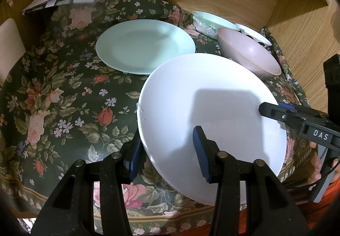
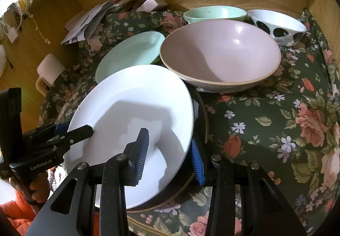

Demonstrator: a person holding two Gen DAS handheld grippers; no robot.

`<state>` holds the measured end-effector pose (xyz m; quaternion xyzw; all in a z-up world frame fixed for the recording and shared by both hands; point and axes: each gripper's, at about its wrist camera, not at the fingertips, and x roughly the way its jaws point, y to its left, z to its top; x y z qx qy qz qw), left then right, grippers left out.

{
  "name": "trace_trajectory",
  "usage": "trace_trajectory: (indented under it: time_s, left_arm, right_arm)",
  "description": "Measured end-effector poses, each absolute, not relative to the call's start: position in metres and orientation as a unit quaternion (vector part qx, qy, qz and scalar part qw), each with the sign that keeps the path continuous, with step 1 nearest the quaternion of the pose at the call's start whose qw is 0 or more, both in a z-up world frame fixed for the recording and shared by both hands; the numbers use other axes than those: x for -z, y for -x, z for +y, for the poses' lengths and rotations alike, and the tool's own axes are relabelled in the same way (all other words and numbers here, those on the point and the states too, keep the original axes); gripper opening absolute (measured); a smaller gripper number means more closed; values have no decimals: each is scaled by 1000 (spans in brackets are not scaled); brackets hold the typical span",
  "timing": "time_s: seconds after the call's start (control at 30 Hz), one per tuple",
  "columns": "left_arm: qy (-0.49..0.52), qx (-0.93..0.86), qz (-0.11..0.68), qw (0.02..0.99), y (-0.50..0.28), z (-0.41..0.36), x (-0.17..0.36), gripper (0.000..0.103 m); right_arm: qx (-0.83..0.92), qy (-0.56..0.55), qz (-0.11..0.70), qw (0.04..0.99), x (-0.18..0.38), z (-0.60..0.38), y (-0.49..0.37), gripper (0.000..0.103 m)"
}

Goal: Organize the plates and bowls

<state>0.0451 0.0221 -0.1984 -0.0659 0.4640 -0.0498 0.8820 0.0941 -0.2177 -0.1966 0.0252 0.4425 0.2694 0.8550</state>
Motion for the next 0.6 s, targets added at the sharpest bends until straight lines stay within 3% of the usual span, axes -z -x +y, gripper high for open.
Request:
trace_trajectory:
  time_s: [0.53, 0.6]
  left_arm:
    - [42, 42, 464, 884, -47, 16, 201, 46]
    - [35, 34, 459, 887, -46, 19, 198, 54]
  right_arm:
    - [-239, -11, 409, 881, 176, -232, -84, 40]
    - [-238, -13, 398, 886, 169, -232, -82, 45]
